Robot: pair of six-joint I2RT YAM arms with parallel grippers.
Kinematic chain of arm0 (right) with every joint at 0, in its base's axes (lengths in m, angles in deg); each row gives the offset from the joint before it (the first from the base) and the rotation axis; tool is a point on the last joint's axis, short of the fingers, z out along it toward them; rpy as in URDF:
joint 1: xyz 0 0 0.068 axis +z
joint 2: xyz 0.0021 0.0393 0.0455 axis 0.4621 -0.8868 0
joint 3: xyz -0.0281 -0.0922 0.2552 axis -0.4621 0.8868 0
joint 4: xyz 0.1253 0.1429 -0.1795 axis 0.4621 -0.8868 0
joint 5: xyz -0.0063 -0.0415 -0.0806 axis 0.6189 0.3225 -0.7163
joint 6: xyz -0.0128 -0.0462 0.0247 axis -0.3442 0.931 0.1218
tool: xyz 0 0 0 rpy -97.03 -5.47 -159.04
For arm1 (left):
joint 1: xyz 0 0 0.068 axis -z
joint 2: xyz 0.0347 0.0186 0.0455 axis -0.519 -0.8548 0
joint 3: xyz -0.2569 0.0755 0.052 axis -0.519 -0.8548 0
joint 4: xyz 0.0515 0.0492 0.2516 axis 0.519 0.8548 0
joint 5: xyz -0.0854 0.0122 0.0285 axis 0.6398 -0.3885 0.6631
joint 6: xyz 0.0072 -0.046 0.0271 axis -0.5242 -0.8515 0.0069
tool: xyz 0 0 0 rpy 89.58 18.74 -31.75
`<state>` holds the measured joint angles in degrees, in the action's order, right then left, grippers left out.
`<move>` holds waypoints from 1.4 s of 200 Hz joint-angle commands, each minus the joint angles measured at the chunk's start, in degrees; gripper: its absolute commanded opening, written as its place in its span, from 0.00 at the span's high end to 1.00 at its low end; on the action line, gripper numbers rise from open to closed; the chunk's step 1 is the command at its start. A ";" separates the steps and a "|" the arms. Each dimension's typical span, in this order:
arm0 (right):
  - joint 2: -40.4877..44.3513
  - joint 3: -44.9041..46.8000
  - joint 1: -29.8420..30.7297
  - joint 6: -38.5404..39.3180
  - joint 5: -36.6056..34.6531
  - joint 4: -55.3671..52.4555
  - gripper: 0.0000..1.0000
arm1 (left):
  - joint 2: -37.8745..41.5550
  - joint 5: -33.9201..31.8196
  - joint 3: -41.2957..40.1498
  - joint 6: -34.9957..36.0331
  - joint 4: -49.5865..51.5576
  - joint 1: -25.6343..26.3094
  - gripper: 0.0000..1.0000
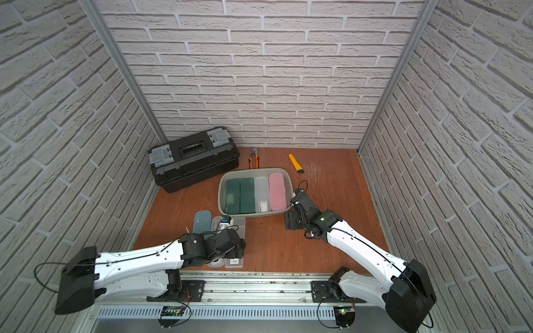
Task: Put the pencil case into the storage box
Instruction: Place the pencil case at the storage box, then move the pencil case to the center of the board.
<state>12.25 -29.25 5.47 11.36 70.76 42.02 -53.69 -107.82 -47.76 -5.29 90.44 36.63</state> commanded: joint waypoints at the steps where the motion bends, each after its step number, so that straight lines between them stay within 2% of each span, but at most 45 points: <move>1: 3.12 0.56 -0.03 0.68 -1.32 -1.20 0.18 | -2.84 -4.22 2.02 -2.41 1.75 1.83 0.02; 35: 2.69 1.34 -0.03 0.01 -1.21 -1.80 0.18 | -6.18 -5.29 2.15 -5.51 2.10 2.41 0.02; 87: 1.64 2.67 -0.03 -0.51 -2.16 -0.14 0.18 | -8.94 -3.02 1.17 -5.32 -6.81 2.51 0.01; 129: 2.74 1.34 -0.03 2.50 -6.04 -3.98 0.18 | -14.19 -0.99 3.51 -5.42 -9.42 2.49 0.02; 174: 5.87 2.83 -0.08 2.43 -5.45 -3.62 0.16 | -18.42 -1.44 9.12 -4.10 -8.18 3.40 0.02; 231: 3.39 4.17 -0.03 2.76 0.58 -1.08 0.16 | -13.52 -8.81 10.69 -7.61 1.65 5.65 0.01; 252: 2.25 4.32 -0.05 3.30 2.26 -0.13 0.17 | -10.48 -9.94 8.78 -9.26 5.53 5.67 0.01; 280: 0.68 4.18 -0.03 3.24 2.83 0.43 0.17 | -5.70 -9.28 4.09 -10.38 4.85 5.67 0.02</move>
<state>13.85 -25.49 5.47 14.05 71.92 39.90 -62.76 -115.60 -39.85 -13.57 92.00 42.14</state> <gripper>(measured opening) 0.833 0.985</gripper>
